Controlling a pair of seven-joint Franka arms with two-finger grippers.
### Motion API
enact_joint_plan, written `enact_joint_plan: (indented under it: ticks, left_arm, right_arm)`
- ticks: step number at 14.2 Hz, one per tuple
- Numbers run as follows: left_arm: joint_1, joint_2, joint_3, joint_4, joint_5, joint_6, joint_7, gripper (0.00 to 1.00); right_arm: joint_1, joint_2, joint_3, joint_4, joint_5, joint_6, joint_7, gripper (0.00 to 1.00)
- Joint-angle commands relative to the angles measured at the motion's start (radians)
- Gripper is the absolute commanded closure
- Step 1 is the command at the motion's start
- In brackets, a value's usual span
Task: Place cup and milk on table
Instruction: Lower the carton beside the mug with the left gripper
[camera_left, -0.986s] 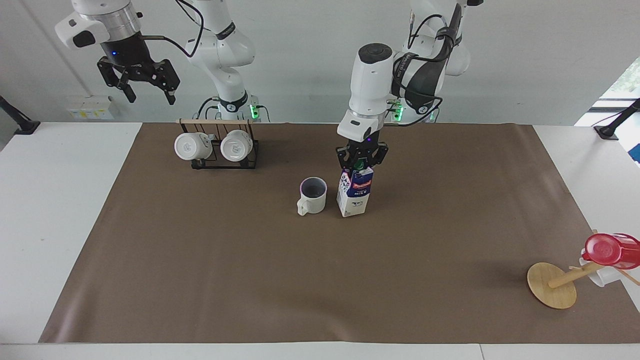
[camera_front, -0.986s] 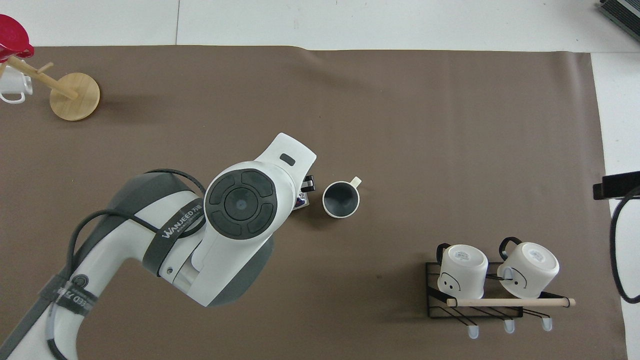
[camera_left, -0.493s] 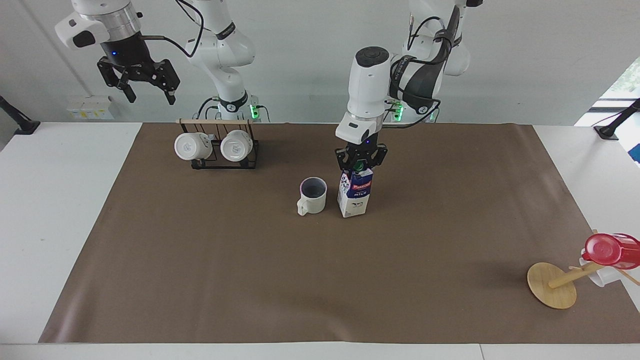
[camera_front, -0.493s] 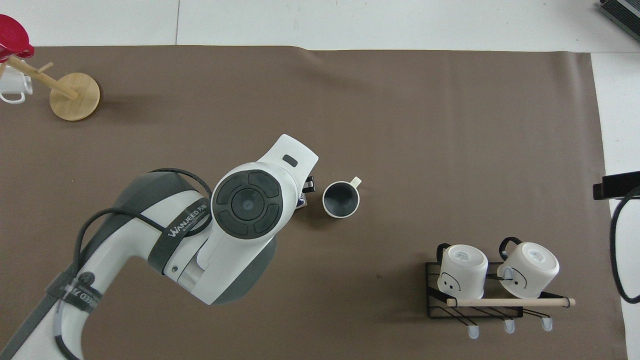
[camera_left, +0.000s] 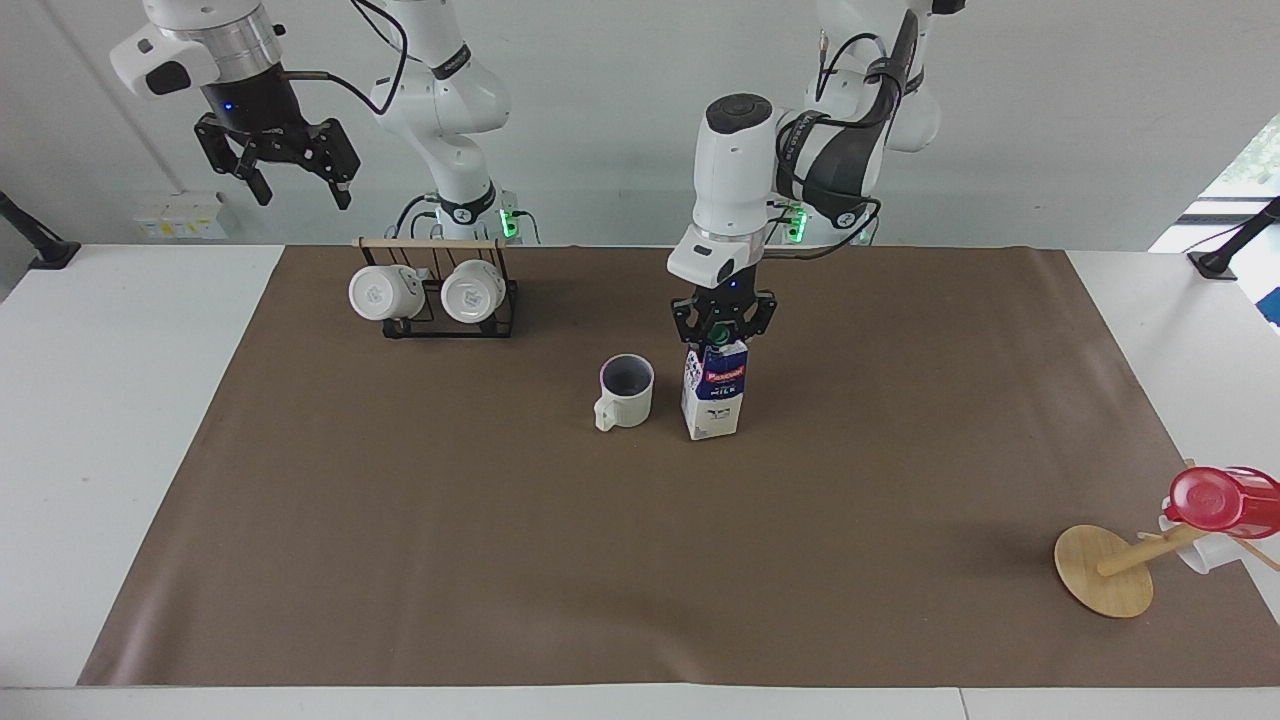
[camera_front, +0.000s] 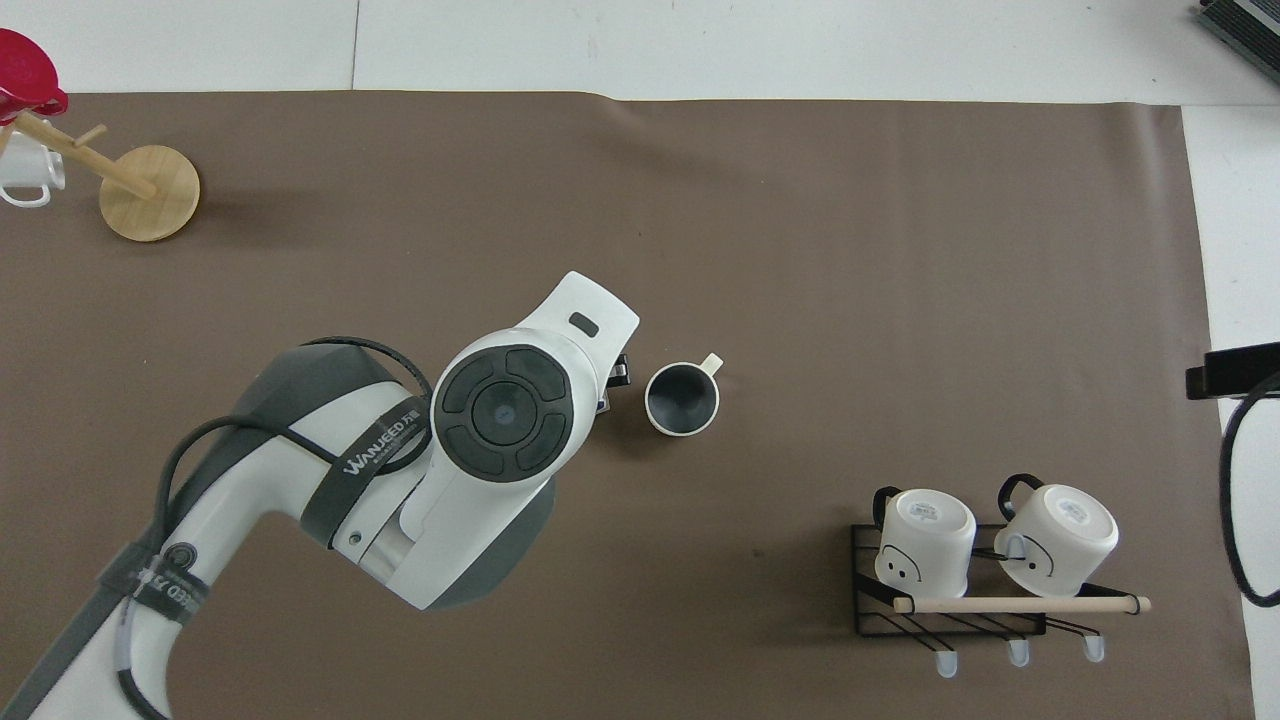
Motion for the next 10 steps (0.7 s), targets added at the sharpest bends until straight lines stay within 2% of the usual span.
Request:
enact_joint_plan:
  ticks: [1,6,8,9,10]
  left_arm:
    - [-0.015,-0.006,0.011,-0.042,0.024,0.055,0.007,0.38]
    - [-0.018,-0.003,0.011,-0.040,0.024,0.041,0.008,0.33]
    - [-0.018,-0.003,0.013,-0.036,0.024,0.036,0.007,0.18]
    - [-0.018,-0.003,0.013,-0.031,0.024,0.032,0.007,0.04]
    - [-0.018,-0.001,0.011,-0.027,0.024,0.026,0.007,0.00]
  right_arm:
    - [-0.005,-0.019,0.004,-0.019,0.003,0.002,-0.025,0.00]
    - [-0.005,-0.020,0.004,-0.019,0.003,0.002,-0.025,0.00]
    - [-0.005,-0.020,0.002,-0.019,0.003,0.002,-0.025,0.00]
    - [-0.005,-0.020,0.002,-0.019,0.003,0.002,-0.025,0.00]
    - [-0.005,-0.019,0.004,-0.019,0.003,0.002,-0.025,0.00]
